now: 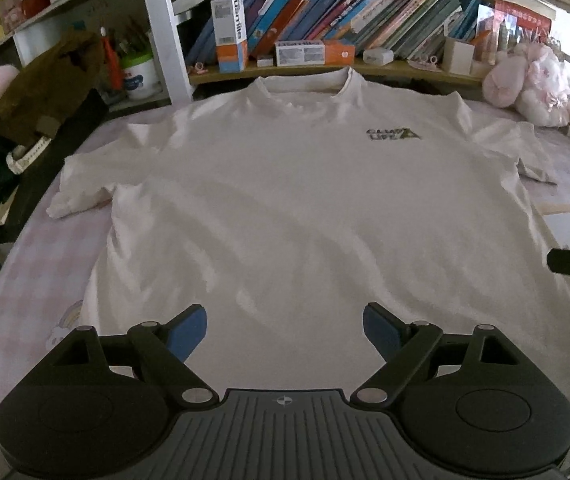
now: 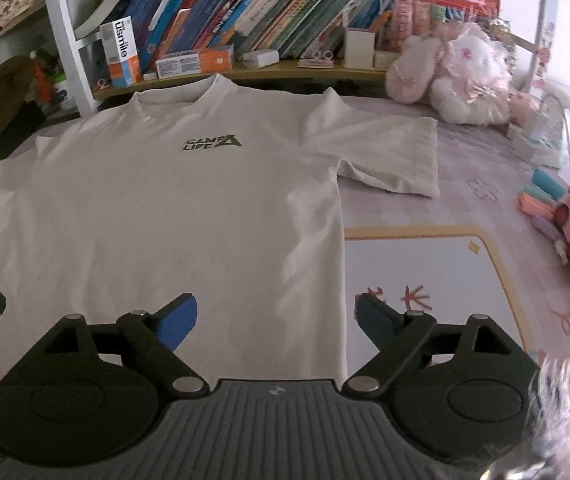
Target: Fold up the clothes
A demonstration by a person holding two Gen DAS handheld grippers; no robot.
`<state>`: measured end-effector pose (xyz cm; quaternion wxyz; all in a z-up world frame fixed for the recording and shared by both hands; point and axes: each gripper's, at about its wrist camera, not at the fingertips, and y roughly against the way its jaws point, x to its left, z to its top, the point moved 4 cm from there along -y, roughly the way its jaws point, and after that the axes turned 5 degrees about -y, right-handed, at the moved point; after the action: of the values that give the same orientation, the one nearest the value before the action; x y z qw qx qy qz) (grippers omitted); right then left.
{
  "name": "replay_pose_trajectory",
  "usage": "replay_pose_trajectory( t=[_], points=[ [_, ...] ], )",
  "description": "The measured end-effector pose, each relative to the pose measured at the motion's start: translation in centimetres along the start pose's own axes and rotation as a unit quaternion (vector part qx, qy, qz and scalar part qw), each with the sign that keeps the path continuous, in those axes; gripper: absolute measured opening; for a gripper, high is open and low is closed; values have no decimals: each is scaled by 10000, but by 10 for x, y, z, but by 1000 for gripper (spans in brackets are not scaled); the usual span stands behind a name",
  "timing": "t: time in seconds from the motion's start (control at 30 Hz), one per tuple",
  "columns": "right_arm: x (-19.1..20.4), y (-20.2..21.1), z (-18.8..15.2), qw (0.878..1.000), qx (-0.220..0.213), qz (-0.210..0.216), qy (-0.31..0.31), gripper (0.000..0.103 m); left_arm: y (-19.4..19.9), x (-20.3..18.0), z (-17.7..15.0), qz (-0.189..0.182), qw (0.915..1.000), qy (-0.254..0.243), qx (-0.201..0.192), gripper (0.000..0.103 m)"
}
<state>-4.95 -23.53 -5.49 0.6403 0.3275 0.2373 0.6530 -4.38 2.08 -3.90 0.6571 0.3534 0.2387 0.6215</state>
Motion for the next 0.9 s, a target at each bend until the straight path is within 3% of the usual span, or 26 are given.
replay_pose_trajectory(
  t=[0.53, 0.9],
  points=[
    [-35, -20, 11, 9996, 182, 151, -168, 92, -17, -45, 29, 47, 9992, -360, 153, 88],
    [-21, -21, 1, 9989, 264, -166, -341, 92, -31, -25, 29, -204, 9985, -465, 186, 88]
  ],
)
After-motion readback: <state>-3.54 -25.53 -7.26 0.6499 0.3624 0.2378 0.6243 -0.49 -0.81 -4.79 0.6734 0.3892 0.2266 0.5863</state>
